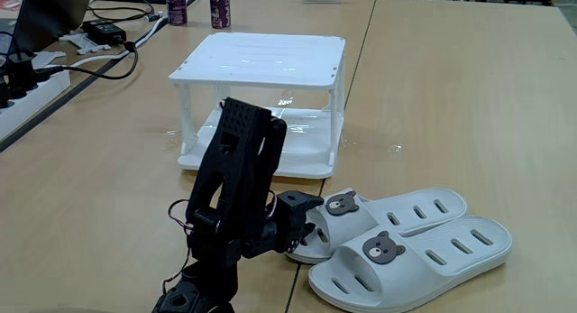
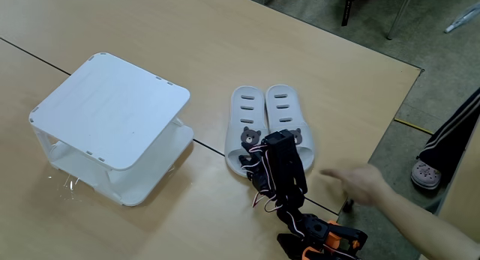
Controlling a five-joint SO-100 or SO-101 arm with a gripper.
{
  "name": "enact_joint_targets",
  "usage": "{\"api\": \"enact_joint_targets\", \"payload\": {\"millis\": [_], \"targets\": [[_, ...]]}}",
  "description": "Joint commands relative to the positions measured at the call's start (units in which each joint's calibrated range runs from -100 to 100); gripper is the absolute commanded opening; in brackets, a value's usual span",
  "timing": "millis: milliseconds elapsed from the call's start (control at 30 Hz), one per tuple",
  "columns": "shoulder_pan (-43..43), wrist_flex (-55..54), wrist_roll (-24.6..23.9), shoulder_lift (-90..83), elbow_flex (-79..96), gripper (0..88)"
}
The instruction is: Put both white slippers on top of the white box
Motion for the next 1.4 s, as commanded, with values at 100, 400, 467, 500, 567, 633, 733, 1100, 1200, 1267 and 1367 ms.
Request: {"api": "enact_joint_targets", "payload": {"millis": [100, 400, 467, 500, 567, 633, 733, 1100, 1200, 1267, 1367], "targets": [[4.42, -0.24, 0.42, -4.62, 0.60, 20.6], [4.34, 0.45, 0.42, -4.03, -9.42, 20.6], [4.34, 0.53, 0.42, -3.94, -9.42, 20.6], [4.34, 0.53, 0.42, -3.86, -9.42, 20.6], [4.34, 0.62, 0.42, -3.69, -9.96, 20.4], [4.42, 0.62, 0.42, -1.67, -12.21, 20.2], [4.42, 0.62, 0.42, 0.01, -13.30, 20.1], [9.03, 0.62, 0.42, -0.16, -13.30, 19.8], [8.78, 0.62, 0.42, -0.07, -13.30, 8.0], [8.78, 0.62, 0.42, -0.07, -13.30, 0.7], [8.78, 0.62, 0.42, -0.49, -13.30, 0.9]]}}
